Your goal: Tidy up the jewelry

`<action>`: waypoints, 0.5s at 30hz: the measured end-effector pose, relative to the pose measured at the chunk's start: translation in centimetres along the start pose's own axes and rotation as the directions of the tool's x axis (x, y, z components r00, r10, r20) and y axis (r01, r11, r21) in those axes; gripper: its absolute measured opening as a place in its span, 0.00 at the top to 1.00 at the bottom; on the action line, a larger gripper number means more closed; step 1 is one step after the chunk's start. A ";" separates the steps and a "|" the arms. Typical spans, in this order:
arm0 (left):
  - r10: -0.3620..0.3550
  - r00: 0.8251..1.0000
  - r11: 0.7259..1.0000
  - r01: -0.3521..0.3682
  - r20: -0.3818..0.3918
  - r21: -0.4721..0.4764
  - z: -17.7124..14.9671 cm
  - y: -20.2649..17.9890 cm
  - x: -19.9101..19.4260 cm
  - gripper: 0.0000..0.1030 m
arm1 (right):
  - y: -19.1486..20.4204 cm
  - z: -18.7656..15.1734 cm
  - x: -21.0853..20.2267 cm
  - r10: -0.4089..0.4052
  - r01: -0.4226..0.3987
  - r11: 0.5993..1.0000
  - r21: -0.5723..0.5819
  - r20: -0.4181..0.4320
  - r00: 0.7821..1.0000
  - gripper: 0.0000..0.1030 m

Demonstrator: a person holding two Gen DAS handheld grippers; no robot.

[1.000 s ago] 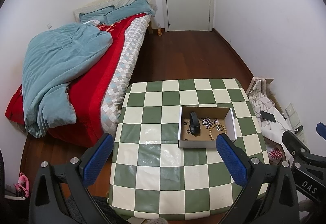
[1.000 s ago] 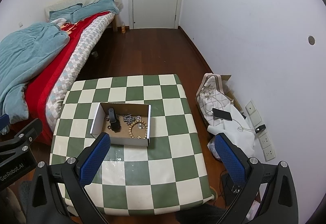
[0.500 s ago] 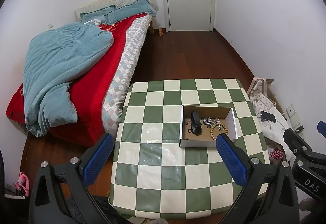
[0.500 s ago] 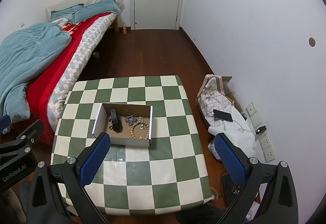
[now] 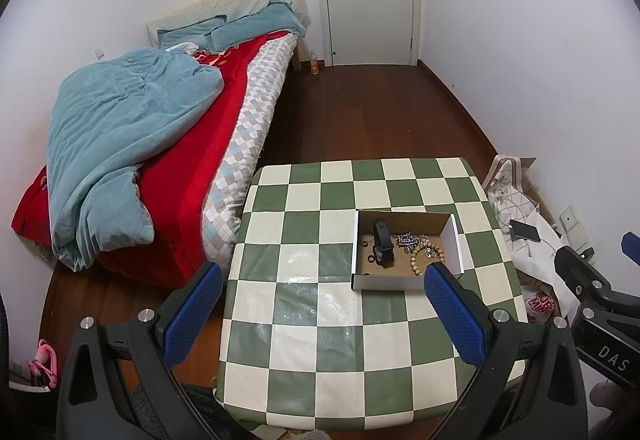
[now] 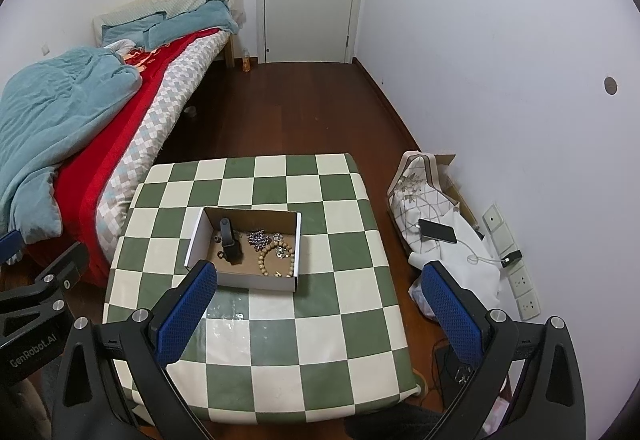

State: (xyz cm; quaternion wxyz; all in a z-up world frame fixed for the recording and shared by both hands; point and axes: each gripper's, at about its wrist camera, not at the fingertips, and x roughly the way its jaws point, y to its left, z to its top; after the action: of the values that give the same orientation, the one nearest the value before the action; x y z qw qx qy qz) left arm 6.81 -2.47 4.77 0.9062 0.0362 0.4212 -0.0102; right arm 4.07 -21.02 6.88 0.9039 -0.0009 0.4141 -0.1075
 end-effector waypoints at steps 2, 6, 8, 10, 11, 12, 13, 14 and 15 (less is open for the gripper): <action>-0.001 1.000 1.000 0.001 0.005 -0.002 0.1 0.0 -0.2 0.00 | 0.0 -0.1 0.0 0.001 -0.001 1.000 0.001 0.001 1.000 0.00; -0.002 1.000 1.000 0.002 0.013 -0.003 0.3 0.0 -0.7 0.00 | 0.0 -0.1 -0.3 0.005 -0.005 1.000 0.002 0.008 1.000 0.00; -0.002 1.000 1.000 0.002 0.019 -0.004 0.3 0.0 -1.1 0.00 | 0.0 0.0 -0.5 0.008 -0.008 1.000 0.002 0.012 1.000 0.00; -0.004 1.000 1.000 0.004 0.023 -0.007 0.5 0.0 -1.3 0.00 | 0.0 0.0 -0.7 0.009 -0.009 1.000 0.001 0.016 1.000 0.00; -0.004 1.000 1.000 0.004 0.025 -0.008 0.5 0.0 -1.3 0.00 | 0.0 0.0 -0.7 0.010 -0.010 1.000 0.000 0.017 1.000 0.00; -0.003 1.000 1.000 0.003 0.027 -0.008 0.5 0.1 -1.4 0.00 | 0.0 0.0 -0.8 0.010 -0.010 1.000 0.000 0.019 1.000 0.00; -0.003 1.000 1.000 0.003 0.029 -0.008 0.6 0.1 -1.4 0.00 | 0.0 0.0 -0.8 0.010 -0.010 1.000 0.000 0.021 1.000 0.00; -0.003 1.000 1.000 0.004 0.030 -0.009 0.5 0.2 -1.5 0.00 | 0.0 0.0 -0.9 0.011 -0.011 1.000 -0.001 0.022 1.000 0.00; -0.002 0.999 1.000 0.002 0.032 -0.009 0.6 0.2 -1.5 0.00 | 0.0 0.0 -0.9 0.012 -0.012 1.000 -0.001 0.023 1.000 0.00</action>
State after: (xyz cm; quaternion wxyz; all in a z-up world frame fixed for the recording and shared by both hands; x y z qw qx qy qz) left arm 6.25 -2.30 6.32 0.9130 0.0317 0.4065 -0.0097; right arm 3.45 -20.86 7.58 0.9093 0.0002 0.4035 -0.1018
